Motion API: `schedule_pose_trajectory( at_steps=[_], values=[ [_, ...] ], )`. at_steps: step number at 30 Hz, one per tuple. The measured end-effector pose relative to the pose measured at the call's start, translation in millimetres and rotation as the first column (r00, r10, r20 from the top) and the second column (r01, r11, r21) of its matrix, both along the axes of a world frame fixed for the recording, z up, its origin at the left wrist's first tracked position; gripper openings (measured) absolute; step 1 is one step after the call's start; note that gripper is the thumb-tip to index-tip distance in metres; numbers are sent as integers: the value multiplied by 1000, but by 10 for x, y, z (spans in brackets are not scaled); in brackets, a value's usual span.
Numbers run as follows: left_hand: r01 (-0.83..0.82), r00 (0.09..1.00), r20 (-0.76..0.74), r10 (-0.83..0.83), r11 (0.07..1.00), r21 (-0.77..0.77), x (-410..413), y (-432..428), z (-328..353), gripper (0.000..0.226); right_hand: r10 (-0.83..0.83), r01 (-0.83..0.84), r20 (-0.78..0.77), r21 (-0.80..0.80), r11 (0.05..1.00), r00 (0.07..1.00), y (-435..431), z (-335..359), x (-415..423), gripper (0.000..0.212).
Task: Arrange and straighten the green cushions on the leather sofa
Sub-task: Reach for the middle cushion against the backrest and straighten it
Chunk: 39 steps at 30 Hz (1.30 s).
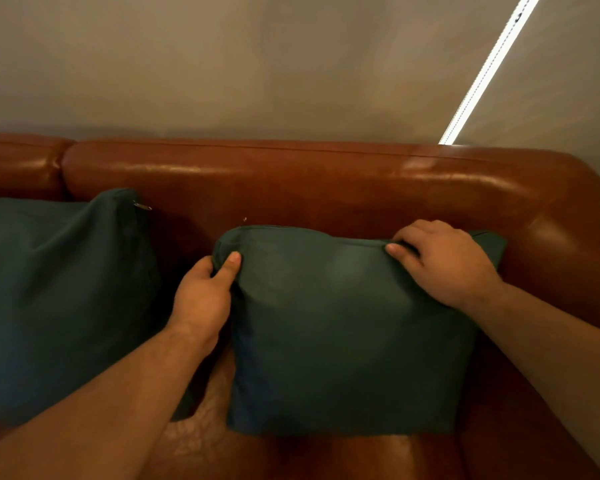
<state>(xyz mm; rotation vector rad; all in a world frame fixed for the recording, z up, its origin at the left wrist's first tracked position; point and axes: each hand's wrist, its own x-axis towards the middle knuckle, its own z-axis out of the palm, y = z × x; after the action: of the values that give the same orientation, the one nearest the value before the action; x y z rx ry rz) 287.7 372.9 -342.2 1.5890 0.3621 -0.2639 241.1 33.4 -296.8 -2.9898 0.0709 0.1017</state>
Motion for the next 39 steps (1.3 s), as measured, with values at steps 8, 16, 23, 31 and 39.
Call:
schedule_pose_trajectory(
  at_steps=[8,16,23,31,39],
  values=[
    [-68,997,-27,69,996,60,206,-155,22,13,-119,108,114,98,989,986,-422,-44,83,50],
    [93,970,199,-142,967,237,455,-91,158,4,-57,45,47,224,973,997,-828,-107,-28,30],
    [60,970,216,-112,970,234,465,-18,71,13,45,-54,55,182,982,997,-1175,-103,-187,14],
    [-52,984,175,24,986,156,511,-125,9,11,-123,56,249,261,964,961,-1063,-301,-119,19],
    [6,977,208,-48,981,196,559,-80,0,11,-78,23,231,234,972,970,-1250,-198,-225,22]
  ],
)
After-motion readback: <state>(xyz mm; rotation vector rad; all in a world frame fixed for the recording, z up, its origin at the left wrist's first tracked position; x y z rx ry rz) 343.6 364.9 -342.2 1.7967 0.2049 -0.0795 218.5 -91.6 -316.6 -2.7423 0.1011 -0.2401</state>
